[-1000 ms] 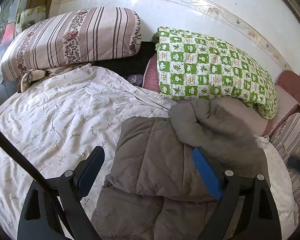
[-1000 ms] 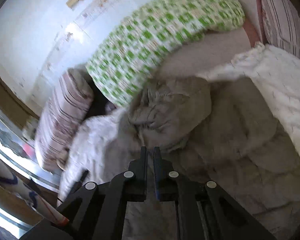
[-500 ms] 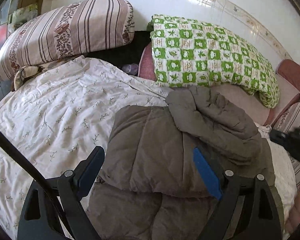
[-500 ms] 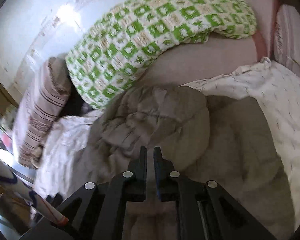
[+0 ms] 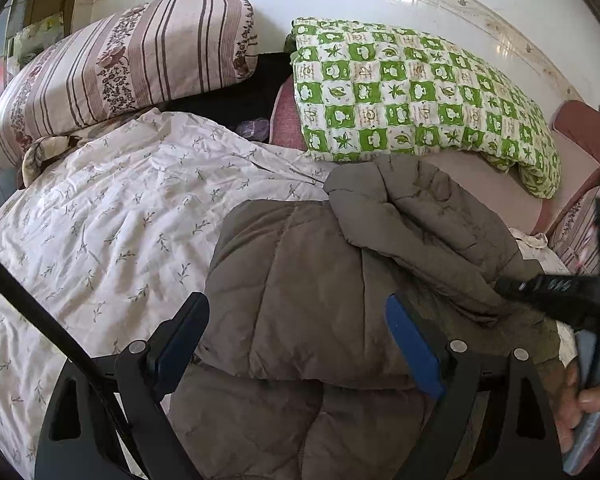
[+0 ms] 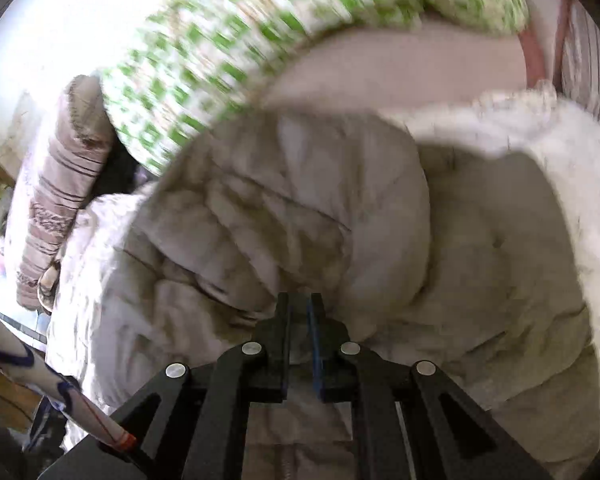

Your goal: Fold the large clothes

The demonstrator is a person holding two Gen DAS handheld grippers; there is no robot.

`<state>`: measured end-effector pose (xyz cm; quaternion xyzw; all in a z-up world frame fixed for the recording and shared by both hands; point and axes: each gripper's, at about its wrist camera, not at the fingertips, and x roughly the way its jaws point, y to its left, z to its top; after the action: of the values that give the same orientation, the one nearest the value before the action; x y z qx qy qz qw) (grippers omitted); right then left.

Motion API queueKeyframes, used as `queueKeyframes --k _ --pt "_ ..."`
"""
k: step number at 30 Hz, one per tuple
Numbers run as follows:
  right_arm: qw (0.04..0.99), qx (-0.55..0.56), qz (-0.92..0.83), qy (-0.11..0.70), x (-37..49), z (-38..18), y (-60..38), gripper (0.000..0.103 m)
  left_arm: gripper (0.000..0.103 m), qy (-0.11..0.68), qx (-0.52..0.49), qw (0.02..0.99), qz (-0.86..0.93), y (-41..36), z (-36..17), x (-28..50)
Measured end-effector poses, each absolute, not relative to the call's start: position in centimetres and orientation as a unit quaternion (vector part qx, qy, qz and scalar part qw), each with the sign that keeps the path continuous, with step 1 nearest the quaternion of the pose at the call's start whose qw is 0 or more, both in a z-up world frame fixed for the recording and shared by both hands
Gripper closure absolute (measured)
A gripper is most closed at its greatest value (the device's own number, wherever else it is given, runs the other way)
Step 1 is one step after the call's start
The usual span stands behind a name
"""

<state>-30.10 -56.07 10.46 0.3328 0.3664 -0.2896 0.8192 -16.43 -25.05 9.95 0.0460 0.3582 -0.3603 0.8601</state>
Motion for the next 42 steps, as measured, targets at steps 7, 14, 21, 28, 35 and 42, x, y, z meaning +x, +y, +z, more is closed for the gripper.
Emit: queueKeyframes --k 7,14,21,28,35,42 --pt "0.842 0.301 -0.239 0.379 -26.3 10.5 -52.5 0.068 0.014 0.361 0.037 0.863 -0.351 -24.5 10.0 -15.8" --pt "0.828 0.336 -0.209 0.397 -26.2 7.9 -52.3 0.068 0.014 0.365 0.035 0.863 -0.349 -24.5 9.8 -15.3" --pt "0.842 0.309 -0.284 0.338 -31.3 12.5 -57.0 0.065 0.014 0.367 0.044 0.86 -0.351 -25.2 9.1 -15.5" --pt "0.803 0.318 -0.31 0.398 -32.7 6.9 -60.2 0.065 0.014 0.403 0.077 0.842 -0.349 -26.8 6.6 -15.7" --pt "0.808 0.319 -0.3 0.395 -32.7 7.6 -58.9 0.063 0.014 0.427 0.102 0.831 -0.342 -27.4 5.4 -15.7" --pt "0.824 0.323 -0.281 0.371 -37.7 11.3 -55.1 0.054 0.014 0.396 0.086 0.838 -0.364 -26.8 8.1 -17.2"
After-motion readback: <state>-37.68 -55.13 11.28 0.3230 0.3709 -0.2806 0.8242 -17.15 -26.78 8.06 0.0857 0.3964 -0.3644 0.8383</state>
